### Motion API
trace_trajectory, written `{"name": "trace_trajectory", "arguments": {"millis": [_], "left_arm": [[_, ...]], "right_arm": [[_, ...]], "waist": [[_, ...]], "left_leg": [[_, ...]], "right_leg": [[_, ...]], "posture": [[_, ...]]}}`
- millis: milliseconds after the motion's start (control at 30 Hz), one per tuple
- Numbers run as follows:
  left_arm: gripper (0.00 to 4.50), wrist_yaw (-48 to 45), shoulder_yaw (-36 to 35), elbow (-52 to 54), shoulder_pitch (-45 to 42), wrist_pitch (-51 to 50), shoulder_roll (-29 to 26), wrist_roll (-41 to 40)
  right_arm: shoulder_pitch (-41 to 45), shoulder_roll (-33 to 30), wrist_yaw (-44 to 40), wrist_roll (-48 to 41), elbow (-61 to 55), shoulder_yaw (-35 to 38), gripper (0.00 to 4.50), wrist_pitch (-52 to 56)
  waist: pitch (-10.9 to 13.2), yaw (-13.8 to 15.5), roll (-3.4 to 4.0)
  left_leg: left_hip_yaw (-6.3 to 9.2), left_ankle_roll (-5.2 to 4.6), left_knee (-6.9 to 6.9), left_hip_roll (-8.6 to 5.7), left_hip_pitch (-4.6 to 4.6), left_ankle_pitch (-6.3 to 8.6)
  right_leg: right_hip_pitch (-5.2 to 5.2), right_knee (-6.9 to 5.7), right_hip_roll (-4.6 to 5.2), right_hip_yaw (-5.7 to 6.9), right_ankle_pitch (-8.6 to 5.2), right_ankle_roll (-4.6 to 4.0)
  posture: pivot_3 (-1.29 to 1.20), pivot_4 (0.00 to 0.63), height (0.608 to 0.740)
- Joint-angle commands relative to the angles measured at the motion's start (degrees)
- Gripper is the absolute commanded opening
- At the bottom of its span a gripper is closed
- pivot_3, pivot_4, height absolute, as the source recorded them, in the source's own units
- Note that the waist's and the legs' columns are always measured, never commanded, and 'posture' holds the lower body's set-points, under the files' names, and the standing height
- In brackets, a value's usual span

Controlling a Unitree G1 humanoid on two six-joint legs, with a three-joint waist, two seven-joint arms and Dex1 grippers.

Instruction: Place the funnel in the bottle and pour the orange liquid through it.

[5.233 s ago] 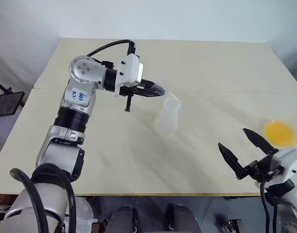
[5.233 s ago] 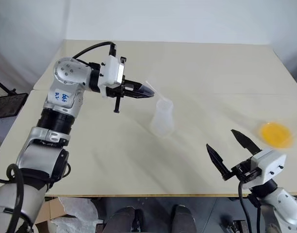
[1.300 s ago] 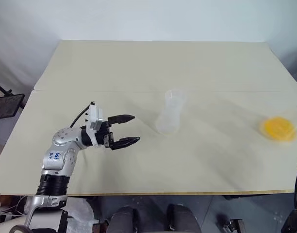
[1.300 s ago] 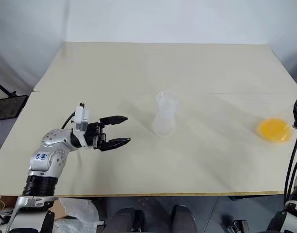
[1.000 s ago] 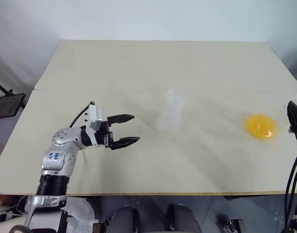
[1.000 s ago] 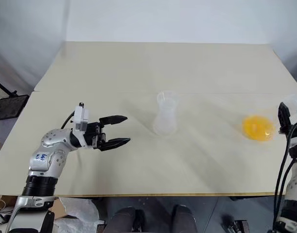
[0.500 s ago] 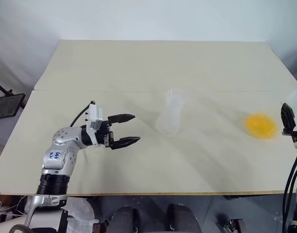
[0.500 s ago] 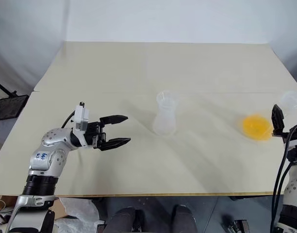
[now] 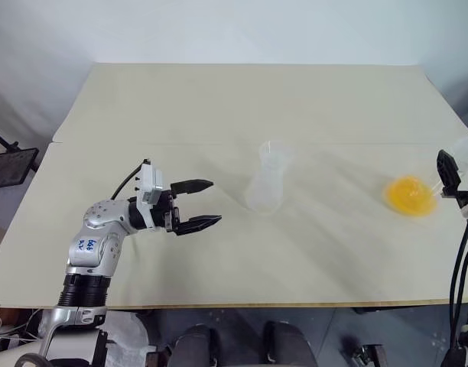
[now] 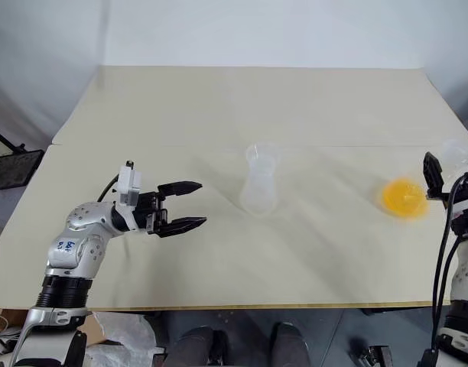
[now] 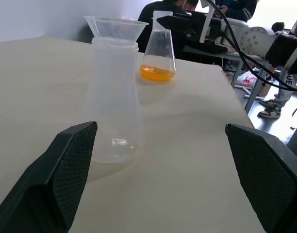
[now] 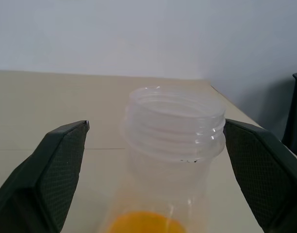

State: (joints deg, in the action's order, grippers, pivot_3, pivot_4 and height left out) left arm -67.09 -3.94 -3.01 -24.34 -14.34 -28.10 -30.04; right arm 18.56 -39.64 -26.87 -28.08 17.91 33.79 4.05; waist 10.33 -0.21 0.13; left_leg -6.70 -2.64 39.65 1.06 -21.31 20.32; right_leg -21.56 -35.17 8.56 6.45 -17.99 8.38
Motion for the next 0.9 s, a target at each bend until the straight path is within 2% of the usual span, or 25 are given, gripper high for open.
{"name": "trace_trajectory", "arguments": {"millis": [33,833,900], "left_arm": [[4.50,0.41,-0.82,2.10,0.79,0.80,-0.27,-0.75],[4.50,1.31,-0.48,2.61,1.54,1.52,-0.03,-0.75],[4.50,1.34,-0.46,2.68,1.62,1.49,-0.01,-0.76]], "right_arm": [[2.01,-1.87,0.06,0.88,3.26,-0.20,4.49,1.47],[4.06,-1.30,-1.59,-1.72,4.69,1.21,4.49,1.32],[3.86,-1.32,-1.45,-1.53,4.86,1.14,4.13,1.29]], "waist": [[0.00,0.04,0.00],[0.01,0.05,0.02],[0.01,0.03,0.02]], "left_leg": [[0.00,0.00,0.00,0.00,0.00,0.00],[0.00,0.00,-0.01,-0.01,-0.04,0.00],[0.00,0.00,-0.02,0.00,-0.04,0.00]], "right_leg": [[0.00,0.00,0.00,0.00,0.00,0.00],[0.00,0.07,0.01,0.02,0.00,0.00],[0.00,0.08,0.00,0.02,0.00,0.00]], "posture": [[0.00,0.150,0.740],[0.00,0.150,0.740],[0.00,0.150,0.740]]}}
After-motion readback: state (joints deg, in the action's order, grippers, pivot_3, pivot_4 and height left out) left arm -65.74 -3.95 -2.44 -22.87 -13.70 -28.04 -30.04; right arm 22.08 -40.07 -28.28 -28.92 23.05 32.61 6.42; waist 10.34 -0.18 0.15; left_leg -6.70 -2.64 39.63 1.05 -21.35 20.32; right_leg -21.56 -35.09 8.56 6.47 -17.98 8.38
